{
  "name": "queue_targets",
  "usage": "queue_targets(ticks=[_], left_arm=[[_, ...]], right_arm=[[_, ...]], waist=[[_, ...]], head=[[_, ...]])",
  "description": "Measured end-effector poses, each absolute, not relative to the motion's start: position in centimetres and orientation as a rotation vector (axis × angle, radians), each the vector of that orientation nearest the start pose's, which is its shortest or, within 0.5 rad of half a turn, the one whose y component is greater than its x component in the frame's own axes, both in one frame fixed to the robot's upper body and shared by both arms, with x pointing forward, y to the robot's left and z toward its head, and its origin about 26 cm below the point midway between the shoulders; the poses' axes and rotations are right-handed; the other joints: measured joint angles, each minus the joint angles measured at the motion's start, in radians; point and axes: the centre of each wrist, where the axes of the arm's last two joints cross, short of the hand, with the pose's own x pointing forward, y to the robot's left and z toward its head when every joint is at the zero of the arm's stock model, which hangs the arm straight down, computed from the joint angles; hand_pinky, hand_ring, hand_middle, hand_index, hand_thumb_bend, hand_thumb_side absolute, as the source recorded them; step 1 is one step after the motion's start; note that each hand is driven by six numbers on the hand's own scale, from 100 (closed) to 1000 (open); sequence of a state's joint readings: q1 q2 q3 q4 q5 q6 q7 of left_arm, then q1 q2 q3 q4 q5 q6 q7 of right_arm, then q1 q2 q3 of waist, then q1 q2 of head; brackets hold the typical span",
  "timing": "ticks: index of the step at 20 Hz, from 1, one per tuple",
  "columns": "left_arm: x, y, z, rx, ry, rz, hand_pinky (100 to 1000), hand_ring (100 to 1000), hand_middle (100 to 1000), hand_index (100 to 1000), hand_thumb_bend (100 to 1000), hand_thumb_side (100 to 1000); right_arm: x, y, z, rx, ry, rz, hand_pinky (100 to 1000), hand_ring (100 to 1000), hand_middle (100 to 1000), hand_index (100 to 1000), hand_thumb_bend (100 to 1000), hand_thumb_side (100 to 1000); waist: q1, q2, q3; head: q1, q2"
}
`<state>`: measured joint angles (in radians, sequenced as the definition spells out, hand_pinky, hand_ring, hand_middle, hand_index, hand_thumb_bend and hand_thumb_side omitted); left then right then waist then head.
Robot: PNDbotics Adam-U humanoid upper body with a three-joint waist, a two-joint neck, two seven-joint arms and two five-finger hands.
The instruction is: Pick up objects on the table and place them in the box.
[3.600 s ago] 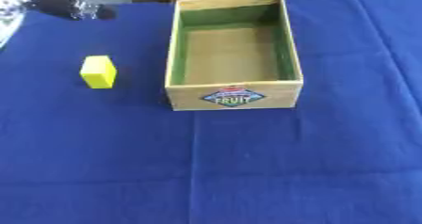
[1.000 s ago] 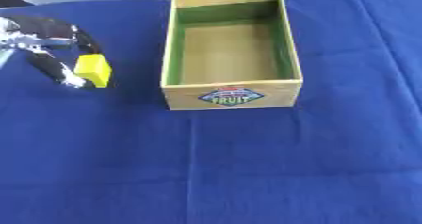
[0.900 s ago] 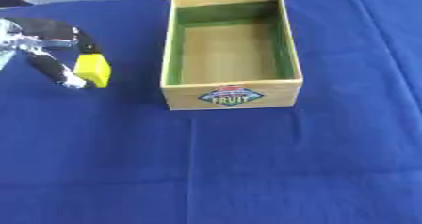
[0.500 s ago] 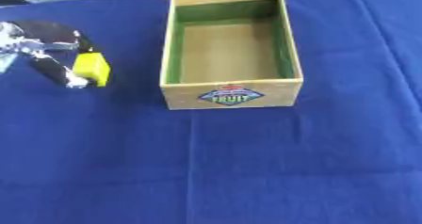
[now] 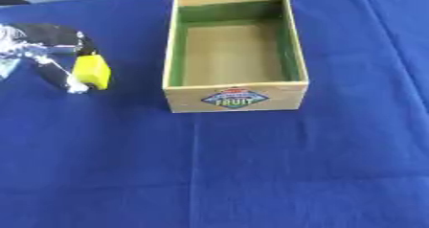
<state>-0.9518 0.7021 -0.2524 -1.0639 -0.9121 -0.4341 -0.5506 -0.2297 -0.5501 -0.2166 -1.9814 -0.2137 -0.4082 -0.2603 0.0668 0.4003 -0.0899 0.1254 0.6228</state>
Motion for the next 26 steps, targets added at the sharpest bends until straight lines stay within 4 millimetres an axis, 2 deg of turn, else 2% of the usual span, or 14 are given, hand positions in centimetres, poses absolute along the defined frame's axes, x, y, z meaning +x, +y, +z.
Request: queue_targets(ticks=[2, 6, 13, 18, 21, 26], left_arm=[[45.4, 33.5, 26.6, 1.037, -1.235, -1.917, 422, 542, 448, 658, 223, 367], [45.3, 33.5, 26.7, 1.065, -1.294, -1.881, 372, 505, 394, 604, 100, 308], [45.1, 32.5, 28.9, 1.121, -1.422, -1.823, 337, 481, 365, 565, 100, 315], [44.9, 31.3, 30.7, 1.137, -1.5, -1.801, 327, 473, 356, 557, 100, 292], [44.7, 30.2, 31.9, 1.149, -1.553, -1.793, 325, 472, 354, 556, 100, 283], [44.7, 27.0, 34.4, 1.169, -1.668, -1.789, 318, 469, 347, 549, 100, 259]], right_arm=[[28.4, -34.9, 22.8, 0.468, 3.539, -0.054, 683, 672, 525, 769, 100, 1000], [28.4, -35.0, 22.9, 0.474, 3.538, -0.046, 683, 672, 526, 770, 100, 1000], [28.4, -35.0, 22.8, 0.477, 3.54, -0.043, 684, 673, 527, 770, 100, 1000], [28.4, -35.0, 22.8, 0.477, 3.54, -0.042, 684, 674, 528, 771, 100, 1000], [28.4, -35.0, 22.8, 0.474, 3.541, -0.041, 685, 674, 528, 771, 100, 1000], [28.4, -35.0, 22.8, 0.466, 3.543, -0.035, 685, 675, 530, 771, 100, 1000]], waist=[[0.0, 0.0, 0.0], [-0.001, 0.0, 0.003], [-0.001, -0.017, 0.008], [-0.001, -0.026, 0.01], [0.0, -0.028, 0.01], [0.002, -0.036, 0.009]], head=[[0.0, 0.0], [0.0, 0.0], [0.0, 0.003], [0.0, 0.023], [0.0, 0.033], [0.001, 0.036]])
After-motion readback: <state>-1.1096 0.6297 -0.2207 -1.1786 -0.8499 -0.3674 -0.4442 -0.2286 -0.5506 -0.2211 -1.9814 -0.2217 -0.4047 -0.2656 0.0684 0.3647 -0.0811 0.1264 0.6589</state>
